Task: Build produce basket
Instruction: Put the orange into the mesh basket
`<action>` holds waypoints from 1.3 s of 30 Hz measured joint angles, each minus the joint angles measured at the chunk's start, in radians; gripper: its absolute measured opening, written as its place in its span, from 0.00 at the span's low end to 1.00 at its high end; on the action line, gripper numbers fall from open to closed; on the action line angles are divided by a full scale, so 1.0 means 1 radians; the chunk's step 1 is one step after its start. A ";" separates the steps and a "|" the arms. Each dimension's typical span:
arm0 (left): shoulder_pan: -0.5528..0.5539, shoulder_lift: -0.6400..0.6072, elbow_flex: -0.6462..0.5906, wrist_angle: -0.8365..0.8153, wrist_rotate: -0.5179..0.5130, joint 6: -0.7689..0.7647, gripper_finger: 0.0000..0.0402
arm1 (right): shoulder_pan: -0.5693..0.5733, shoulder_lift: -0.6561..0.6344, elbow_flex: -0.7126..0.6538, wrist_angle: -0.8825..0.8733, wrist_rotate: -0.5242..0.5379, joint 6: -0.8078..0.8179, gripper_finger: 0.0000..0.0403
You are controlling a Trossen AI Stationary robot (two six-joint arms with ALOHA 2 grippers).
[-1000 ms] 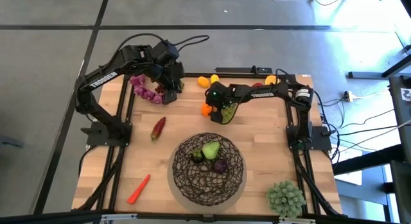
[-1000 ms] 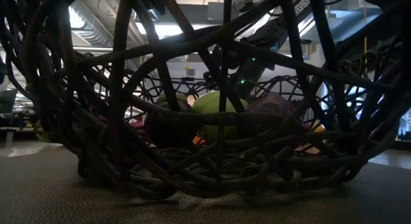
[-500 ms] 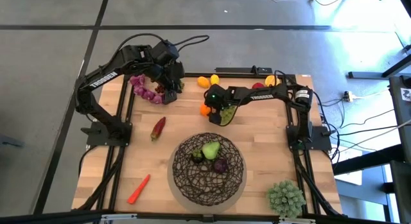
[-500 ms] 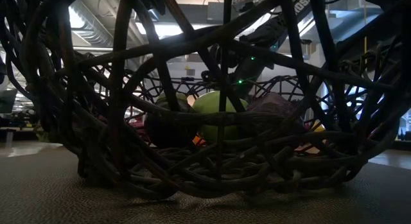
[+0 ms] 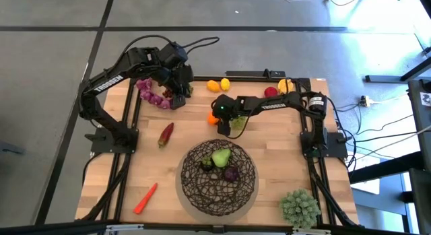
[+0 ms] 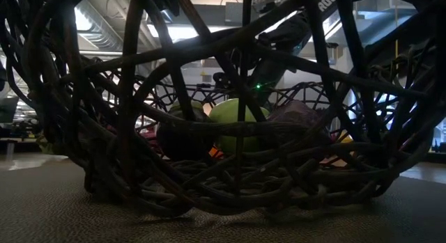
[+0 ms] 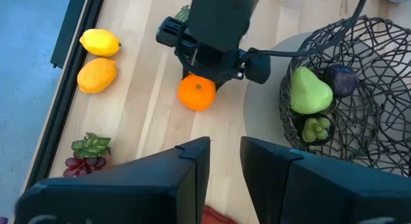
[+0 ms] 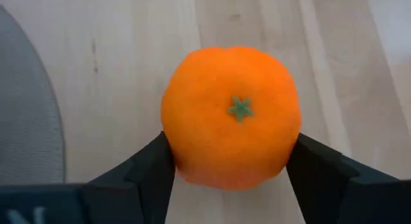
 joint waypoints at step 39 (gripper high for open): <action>-0.008 -0.241 0.002 -0.130 0.086 0.115 0.19 | 0.273 -0.019 0.798 -0.842 0.279 0.335 0.58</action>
